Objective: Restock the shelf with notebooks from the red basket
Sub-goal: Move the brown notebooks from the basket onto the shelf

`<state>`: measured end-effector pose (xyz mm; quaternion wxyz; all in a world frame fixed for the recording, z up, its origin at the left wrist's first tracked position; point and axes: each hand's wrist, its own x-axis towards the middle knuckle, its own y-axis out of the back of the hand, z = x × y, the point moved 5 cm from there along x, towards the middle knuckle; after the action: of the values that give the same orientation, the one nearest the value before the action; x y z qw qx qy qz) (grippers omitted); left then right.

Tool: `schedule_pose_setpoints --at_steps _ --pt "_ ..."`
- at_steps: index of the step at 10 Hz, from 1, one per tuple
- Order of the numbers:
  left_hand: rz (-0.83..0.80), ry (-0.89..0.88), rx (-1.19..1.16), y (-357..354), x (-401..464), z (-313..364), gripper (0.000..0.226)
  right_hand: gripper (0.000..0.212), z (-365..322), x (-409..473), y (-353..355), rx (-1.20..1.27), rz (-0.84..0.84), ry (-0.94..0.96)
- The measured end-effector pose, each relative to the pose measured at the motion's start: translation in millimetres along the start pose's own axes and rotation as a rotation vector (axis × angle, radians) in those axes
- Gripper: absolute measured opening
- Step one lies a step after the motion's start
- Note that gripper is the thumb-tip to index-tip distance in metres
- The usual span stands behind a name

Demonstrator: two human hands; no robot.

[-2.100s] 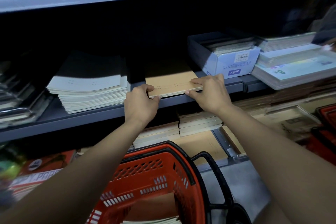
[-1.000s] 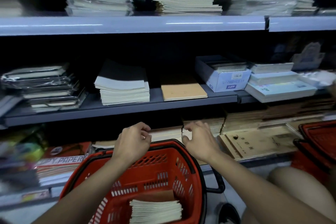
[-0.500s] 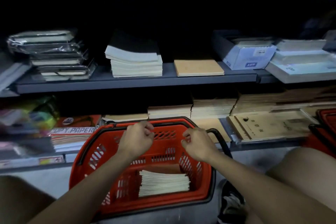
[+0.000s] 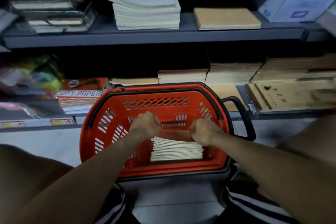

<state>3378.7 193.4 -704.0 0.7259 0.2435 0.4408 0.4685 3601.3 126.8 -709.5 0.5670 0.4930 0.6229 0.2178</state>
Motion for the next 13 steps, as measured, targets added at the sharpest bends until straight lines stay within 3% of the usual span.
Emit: schedule_pose_setpoints --at_steps 1,2,3,4,5,8,9,10,11,13 --pt "-0.029 0.11 0.009 -14.3 8.4 -21.3 0.019 0.03 0.6 8.0 -17.7 -0.015 -0.061 -0.038" --pt "-0.086 0.213 0.021 -30.0 16.8 -41.9 0.057 0.036 -1.9 8.6 -30.0 0.0 -0.099 -0.075" --pt "-0.121 0.271 -0.02 -39.6 19.5 -49.4 0.073 0.035 -3.2 12.7 -37.3 0.005 -0.12 -0.113" --pt "-0.109 0.365 -0.11 -40.5 21.8 -52.6 0.068 0.036 -7.6 14.4 -36.5 -0.01 -0.113 -0.14" --pt "-0.146 0.438 -0.22 -46.1 28.1 -58.5 0.079 0.037 -13.7 14.0 -35.1 -0.024 -0.099 -0.161" --pt "-0.167 0.44 -0.393 -40.5 24.5 -59.1 0.029 0.034 -21.4 9.8 -33.1 -0.031 -0.093 -0.154" --pt "-0.241 0.58 -0.478 -43.5 22.5 -62.0 0.009 0.035 -21.7 7.7 -31.5 -0.02 -0.098 -0.149" --pt "-0.349 0.749 -0.668 -48.4 11.7 -66.8 0.011 0.034 -20.3 6.1 -30.9 -0.001 -0.111 -0.155" --pt "-0.383 0.804 -0.798 -46.3 9.5 -64.6 0.016 0.04 -18.8 4.5 -28.3 0.028 -0.121 -0.172" --pt "-0.398 0.757 -0.961 -37.3 -4.1 -47.0 0.024 0.042 -17.7 0.9 -22.6 0.091 -0.15 -0.171"
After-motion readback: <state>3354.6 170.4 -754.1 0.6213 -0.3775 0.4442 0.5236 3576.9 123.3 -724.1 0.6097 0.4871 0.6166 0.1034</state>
